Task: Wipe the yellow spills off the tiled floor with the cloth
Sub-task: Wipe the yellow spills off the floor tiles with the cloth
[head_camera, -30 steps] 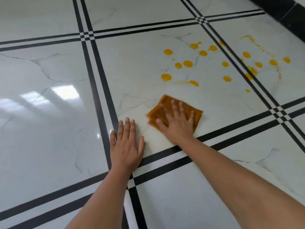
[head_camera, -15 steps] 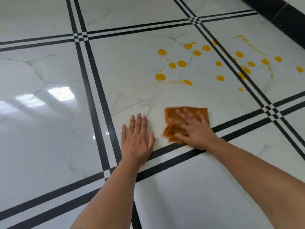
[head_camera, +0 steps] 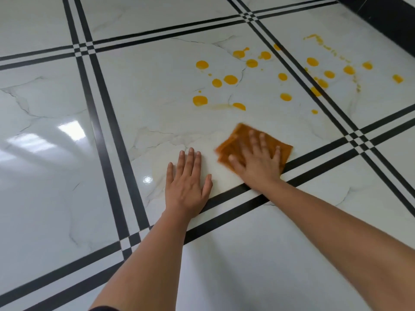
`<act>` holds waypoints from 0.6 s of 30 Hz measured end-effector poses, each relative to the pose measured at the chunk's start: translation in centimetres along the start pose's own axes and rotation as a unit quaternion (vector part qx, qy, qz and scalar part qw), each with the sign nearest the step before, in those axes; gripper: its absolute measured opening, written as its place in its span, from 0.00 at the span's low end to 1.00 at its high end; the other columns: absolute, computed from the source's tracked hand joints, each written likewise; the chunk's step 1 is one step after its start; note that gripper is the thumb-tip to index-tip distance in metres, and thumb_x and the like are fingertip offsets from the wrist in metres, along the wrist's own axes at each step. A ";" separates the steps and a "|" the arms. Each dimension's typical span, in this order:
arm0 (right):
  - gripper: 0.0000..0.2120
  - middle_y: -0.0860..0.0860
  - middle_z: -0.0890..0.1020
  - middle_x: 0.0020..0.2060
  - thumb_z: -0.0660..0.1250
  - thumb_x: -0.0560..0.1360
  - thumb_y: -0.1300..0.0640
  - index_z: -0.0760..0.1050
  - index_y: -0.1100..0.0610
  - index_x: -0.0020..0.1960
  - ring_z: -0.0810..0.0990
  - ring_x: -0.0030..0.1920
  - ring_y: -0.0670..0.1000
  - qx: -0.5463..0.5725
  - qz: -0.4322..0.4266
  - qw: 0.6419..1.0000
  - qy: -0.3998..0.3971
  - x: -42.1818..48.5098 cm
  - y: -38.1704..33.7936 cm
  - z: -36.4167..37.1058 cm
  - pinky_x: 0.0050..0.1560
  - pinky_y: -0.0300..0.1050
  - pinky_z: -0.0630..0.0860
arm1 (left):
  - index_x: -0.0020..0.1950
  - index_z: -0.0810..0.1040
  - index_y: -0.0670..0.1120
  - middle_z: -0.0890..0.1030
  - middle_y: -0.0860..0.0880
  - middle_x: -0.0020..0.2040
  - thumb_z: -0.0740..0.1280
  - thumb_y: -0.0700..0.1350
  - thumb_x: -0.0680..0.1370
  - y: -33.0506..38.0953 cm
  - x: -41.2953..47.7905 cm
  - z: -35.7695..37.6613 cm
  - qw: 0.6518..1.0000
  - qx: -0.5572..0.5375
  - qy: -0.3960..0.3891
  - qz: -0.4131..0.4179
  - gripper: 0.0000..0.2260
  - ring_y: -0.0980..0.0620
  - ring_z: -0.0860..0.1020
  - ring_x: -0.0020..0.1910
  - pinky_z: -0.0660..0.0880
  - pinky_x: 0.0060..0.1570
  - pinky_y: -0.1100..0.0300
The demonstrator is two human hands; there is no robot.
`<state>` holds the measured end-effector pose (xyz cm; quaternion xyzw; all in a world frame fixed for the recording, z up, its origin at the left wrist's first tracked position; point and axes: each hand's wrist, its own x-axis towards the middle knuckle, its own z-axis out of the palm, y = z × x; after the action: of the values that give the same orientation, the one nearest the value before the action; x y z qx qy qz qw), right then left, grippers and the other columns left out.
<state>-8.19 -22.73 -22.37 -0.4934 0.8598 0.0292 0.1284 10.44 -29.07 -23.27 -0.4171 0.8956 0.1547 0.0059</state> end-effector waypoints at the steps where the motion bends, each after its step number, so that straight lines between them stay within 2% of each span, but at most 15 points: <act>1: 0.33 0.48 0.38 0.76 0.31 0.70 0.28 0.33 0.38 0.72 0.37 0.76 0.53 -0.026 -0.091 0.995 -0.011 -0.5 0.8 0.1 0.70 0.65 0.39 | 0.75 0.38 0.49 0.39 0.50 0.77 0.32 0.61 0.71 0.3 0.4 0.1 1.000 -0.002 0.003 -0.002 0.34 0.52 0.37 0.74 0.35 0.70 0.53; 2: 0.34 0.46 0.37 0.76 0.27 0.66 0.27 0.31 0.35 0.70 0.37 0.76 0.52 -0.043 -0.156 0.986 -0.028 -0.7 1.9 -0.1 0.70 0.64 0.39 | 0.75 0.38 0.49 0.39 0.50 0.77 0.32 0.61 0.71 0.4 0.7 0.2 1.000 -0.002 0.004 0.000 0.34 0.52 0.37 0.74 0.35 0.70 0.53; 3: 0.34 0.45 0.36 0.75 0.26 0.65 0.27 0.32 0.35 0.70 0.37 0.76 0.51 -0.040 -0.173 0.983 -0.037 -0.3 3.2 -0.5 0.71 0.63 0.40 | 0.75 0.38 0.49 0.39 0.50 0.77 0.32 0.61 0.72 0.6 1.0 0.2 1.000 0.001 0.003 0.004 0.34 0.52 0.37 0.74 0.35 0.70 0.52; 4: 0.34 0.44 0.37 0.75 0.28 0.68 0.28 0.35 0.36 0.72 0.38 0.76 0.50 -0.029 -0.136 0.990 -0.030 0.7 4.5 -0.9 0.71 0.62 0.40 | 0.75 0.37 0.49 0.39 0.50 0.77 0.33 0.61 0.73 1.1 1.3 0.2 1.000 0.004 0.000 0.007 0.33 0.52 0.36 0.74 0.35 0.70 0.52; 5: 0.33 0.45 0.39 0.76 0.33 0.72 0.30 0.40 0.39 0.74 0.39 0.76 0.50 0.006 -0.048 0.999 -0.008 1.6 5.3 -1.1 0.71 0.63 0.41 | 0.75 0.37 0.49 0.38 0.50 0.76 0.35 0.60 0.75 1.7 1.6 0.3 1.000 0.004 -0.003 0.010 0.31 0.52 0.36 0.74 0.35 0.71 0.52; 7: 0.29 0.47 0.44 0.77 0.41 0.77 0.34 0.48 0.42 0.76 0.41 0.76 0.52 0.049 0.108 0.992 0.040 2.7 5.4 -0.8 0.71 0.64 0.41 | 0.75 0.37 0.49 0.38 0.50 0.76 0.40 0.58 0.79 3.2 2.3 0.4 1.000 0.000 -0.012 0.018 0.28 0.52 0.36 0.74 0.35 0.71 0.52; 8: 0.29 0.48 0.45 0.77 0.41 0.77 0.35 0.48 0.42 0.76 0.41 0.76 0.53 0.056 0.140 0.987 0.054 2.6 4.8 -0.6 0.71 0.65 0.41 | 0.75 0.37 0.49 0.38 0.50 0.77 0.42 0.58 0.79 4.0 2.7 0.5 1.000 0.001 -0.016 0.023 0.28 0.52 0.36 0.74 0.36 0.72 0.52; 10: 0.29 0.49 0.45 0.77 0.41 0.77 0.34 0.46 0.42 0.76 0.40 0.76 0.54 0.053 0.127 0.988 0.063 1.5 4.3 -0.1 0.70 0.66 0.40 | 0.75 0.38 0.49 0.39 0.50 0.77 0.42 0.59 0.79 5.2 3.7 0.8 0.999 0.008 -0.012 0.038 0.29 0.52 0.37 0.74 0.36 0.71 0.51; 13: 0.29 0.47 0.43 0.77 0.43 0.76 0.34 0.42 0.39 0.75 0.41 0.76 0.52 -0.004 0.003 0.999 0.036 1.5 7.8 -0.5 0.71 0.64 0.42 | 0.76 0.40 0.49 0.41 0.51 0.77 0.35 0.62 0.73 6.8 5.8 1.4 0.998 0.018 0.002 0.058 0.33 0.52 0.39 0.75 0.36 0.70 0.52; 14: 0.29 0.46 0.44 0.77 0.43 0.77 0.34 0.44 0.39 0.75 0.41 0.76 0.51 0.000 0.007 1.000 0.027 2.3 9.4 -1.0 0.72 0.64 0.43 | 0.76 0.40 0.50 0.42 0.51 0.77 0.34 0.62 0.73 7.3 6.3 1.5 0.998 0.018 0.001 0.058 0.33 0.52 0.39 0.75 0.36 0.70 0.52; 17: 0.29 0.48 0.45 0.77 0.41 0.77 0.34 0.48 0.42 0.76 0.41 0.76 0.53 0.060 0.170 0.983 0.047 3.7 12.7 -1.6 0.71 0.66 0.42 | 0.76 0.40 0.50 0.42 0.51 0.77 0.39 0.61 0.76 9.2 7.2 1.7 0.998 0.018 -0.002 0.065 0.30 0.52 0.39 0.75 0.36 0.71 0.52; 18: 0.30 0.49 0.45 0.77 0.41 0.76 0.34 0.47 0.42 0.76 0.40 0.76 0.54 0.064 0.188 0.979 0.052 3.3 12.5 -1.5 0.71 0.67 0.41 | 0.76 0.40 0.50 0.42 0.51 0.77 0.40 0.60 0.77 9.8 7.4 1.9 0.997 0.022 -0.006 0.071 0.30 0.52 0.39 0.75 0.36 0.71 0.52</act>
<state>-20.78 -19.42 -22.69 -0.3141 0.9429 -0.0283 0.1073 -1.93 -28.17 -23.43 -0.3509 0.9261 0.1379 0.0094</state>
